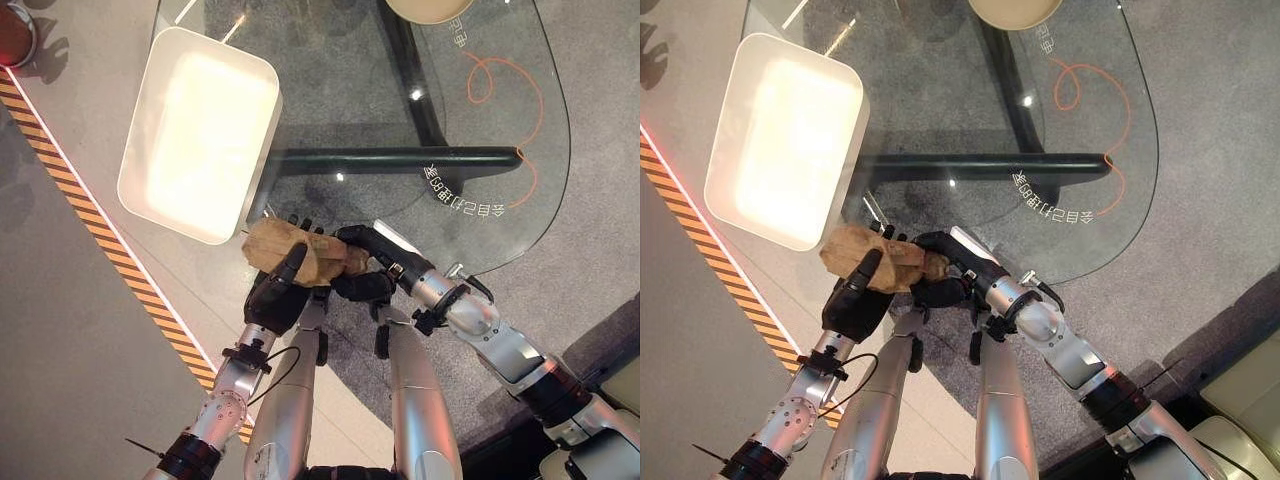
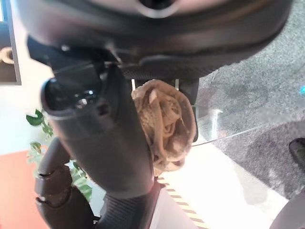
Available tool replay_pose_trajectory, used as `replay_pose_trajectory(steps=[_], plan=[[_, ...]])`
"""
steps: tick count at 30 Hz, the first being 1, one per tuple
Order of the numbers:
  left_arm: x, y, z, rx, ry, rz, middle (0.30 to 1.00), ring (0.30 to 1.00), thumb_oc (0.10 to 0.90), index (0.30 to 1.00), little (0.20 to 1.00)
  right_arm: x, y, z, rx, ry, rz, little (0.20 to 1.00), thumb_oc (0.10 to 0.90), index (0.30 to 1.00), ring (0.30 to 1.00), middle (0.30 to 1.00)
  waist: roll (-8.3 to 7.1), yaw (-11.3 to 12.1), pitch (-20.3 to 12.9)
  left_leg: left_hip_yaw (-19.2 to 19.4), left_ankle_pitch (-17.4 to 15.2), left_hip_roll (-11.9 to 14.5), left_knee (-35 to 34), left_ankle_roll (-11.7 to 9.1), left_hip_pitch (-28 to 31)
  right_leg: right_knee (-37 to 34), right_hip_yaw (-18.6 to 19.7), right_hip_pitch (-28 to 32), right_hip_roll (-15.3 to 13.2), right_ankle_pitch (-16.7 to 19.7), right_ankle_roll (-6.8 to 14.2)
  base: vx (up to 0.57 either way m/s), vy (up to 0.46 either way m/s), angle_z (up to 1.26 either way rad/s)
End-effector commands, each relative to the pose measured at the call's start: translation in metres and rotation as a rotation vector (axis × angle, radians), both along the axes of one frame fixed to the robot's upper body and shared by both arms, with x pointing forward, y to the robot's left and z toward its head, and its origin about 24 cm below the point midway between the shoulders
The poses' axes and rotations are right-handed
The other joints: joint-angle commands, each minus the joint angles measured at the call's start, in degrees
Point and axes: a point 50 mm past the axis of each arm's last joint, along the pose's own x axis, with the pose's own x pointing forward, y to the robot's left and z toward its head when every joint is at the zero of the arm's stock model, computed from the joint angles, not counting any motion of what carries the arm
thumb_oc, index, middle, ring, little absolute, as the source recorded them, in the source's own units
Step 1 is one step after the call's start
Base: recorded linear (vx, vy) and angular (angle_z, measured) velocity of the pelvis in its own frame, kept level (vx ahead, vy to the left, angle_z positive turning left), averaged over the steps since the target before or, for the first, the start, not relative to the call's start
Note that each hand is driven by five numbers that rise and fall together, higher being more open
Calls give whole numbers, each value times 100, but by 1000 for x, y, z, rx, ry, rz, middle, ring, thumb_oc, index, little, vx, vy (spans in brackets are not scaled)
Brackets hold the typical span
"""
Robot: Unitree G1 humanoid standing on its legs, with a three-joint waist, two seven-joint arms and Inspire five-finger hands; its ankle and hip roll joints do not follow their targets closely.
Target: Wipe the table with a cloth and put it in the basket.
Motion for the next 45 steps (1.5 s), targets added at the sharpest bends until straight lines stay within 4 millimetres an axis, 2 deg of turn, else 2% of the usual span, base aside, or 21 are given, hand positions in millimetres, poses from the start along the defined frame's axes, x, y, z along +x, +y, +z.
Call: replay_pose_trajectory(steps=[1,12,13,14,16,17,33,41,42,43,44,45], plan=[[-3,9,47,-184,-302,87,900,900,800,900,900,-33,34,21,-9,-109,243,200,100,300,300,300,-40,62,-147,33,-462,-230,791,163,-247,-519,-330,298,170,270,2,7,-24,3],[0,9,54,-196,-314,122,900,900,800,900,900,-30,32,24,-15,-120,225,200,100,300,300,300,-63,73,-147,7,-436,-257,756,174,-255,-496,-320,265,190,282,5,2,-4,1],[0,10,54,-201,-312,124,836,836,726,836,826,-30,32,24,-17,-120,224,200,100,300,300,300,-61,72,-147,5,-437,-258,752,176,-253,-494,-317,263,192,281,5,0,0,0],[0,10,53,-211,-315,129,592,592,440,592,540,-30,32,23,-19,-122,223,200,100,300,300,300,-59,72,-147,4,-443,-258,756,181,-267,-480,-313,241,191,278,7,0,0,0],[0,10,53,-215,-320,134,382,382,196,382,296,-30,32,23,-23,-126,221,200,100,300,300,300,-64,72,-147,5,-446,-257,752,186,-278,-479,-312,223,192,279,9,0,0,0],[-1,10,53,-219,-323,134,300,300,100,300,200,-30,33,23,-23,-126,221,200,100,300,300,300,-66,73,-147,2,-444,-258,744,191,-279,-477,-308,216,191,284,10,0,0,0],[1,12,51,-217,-320,159,300,300,100,300,200,-27,32,25,-16,-141,204,200,100,300,300,300,-82,92,-147,-33,-451,-282,684,204,-246,-500,-296,219,190,296,44,0,0,0],[-1,11,50,-219,-314,169,300,300,100,300,200,-25,28,29,60,-163,128,200,100,300,300,300,-88,72,-147,-29,-470,-287,688,226,-267,-478,-281,173,201,299,48,0,0,0],[-1,11,50,-220,-313,171,300,300,100,300,200,-24,26,30,80,-170,108,367,267,444,444,444,-91,68,-147,-29,-471,-289,677,230,-252,-493,-279,188,201,303,48,0,0,0],[0,11,50,-221,-314,173,300,300,100,300,200,-23,25,31,95,-173,93,763,663,782,782,782,-92,64,-147,-29,-472,-291,677,231,-253,-494,-275,186,204,302,47,0,0,0],[0,11,50,-222,-315,176,300,300,100,300,200,-22,24,31,108,-174,74,900,800,900,900,900,-94,57,-147,-24,-478,-290,681,231,-253,-491,-270,185,204,298,46,0,0,0],[0,11,50,-222,-315,178,300,300,100,300,200,-22,23,31,112,-176,66,900,800,900,900,900,-93,53,-147,-22,-480,-287,680,232,-252,-485,-267,181,204,297,47,0,0,0]])
